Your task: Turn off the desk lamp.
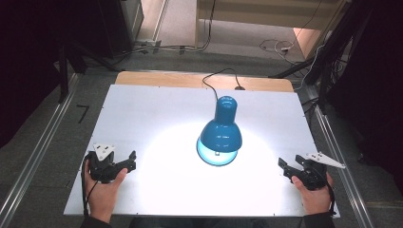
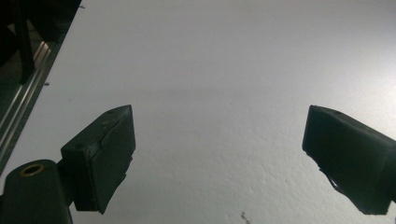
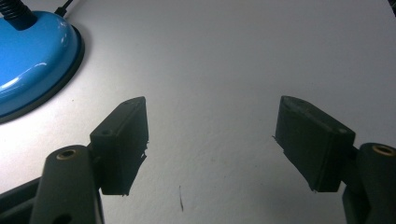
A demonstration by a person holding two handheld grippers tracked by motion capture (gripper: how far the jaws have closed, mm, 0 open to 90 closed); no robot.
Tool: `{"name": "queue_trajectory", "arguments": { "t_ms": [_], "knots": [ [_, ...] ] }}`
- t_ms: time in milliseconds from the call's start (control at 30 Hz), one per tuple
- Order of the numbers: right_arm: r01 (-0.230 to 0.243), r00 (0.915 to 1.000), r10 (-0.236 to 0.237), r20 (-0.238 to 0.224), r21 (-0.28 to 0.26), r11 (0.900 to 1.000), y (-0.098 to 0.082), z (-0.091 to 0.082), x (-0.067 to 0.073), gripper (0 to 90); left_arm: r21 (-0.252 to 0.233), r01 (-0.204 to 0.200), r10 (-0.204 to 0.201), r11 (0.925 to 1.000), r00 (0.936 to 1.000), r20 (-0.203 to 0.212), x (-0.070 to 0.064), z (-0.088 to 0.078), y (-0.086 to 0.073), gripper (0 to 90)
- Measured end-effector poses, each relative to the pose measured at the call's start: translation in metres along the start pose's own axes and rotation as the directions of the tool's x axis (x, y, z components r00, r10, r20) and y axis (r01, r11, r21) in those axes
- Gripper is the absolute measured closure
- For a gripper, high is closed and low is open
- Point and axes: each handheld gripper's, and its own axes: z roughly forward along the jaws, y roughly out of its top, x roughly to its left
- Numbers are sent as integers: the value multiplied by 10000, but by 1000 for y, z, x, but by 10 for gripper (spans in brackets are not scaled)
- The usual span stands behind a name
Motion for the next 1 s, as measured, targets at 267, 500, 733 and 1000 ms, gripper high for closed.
{"name": "queue_trajectory", "arguments": {
  "t_ms": [267,500,733,1000],
  "knots": [
    [73,9999,-74,-130,-30,10000,3,1,4,260,-191,490,-490,9986,9988,40,6,1,0,103],
    [116,9995,-121,-278,-178,9998,7,1,9,265,-204,470,-469,9987,9989,47,6,1,-1,103],
    [81,9986,-89,-529,-166,9998,10,5,16,272,-212,537,-536,9983,9985,62,8,3,-1,103],
    [283,9965,-299,-775,-221,9994,13,9,26,279,-181,467,-464,9987,9988,139,7,3,-1,103]
  ]
}}
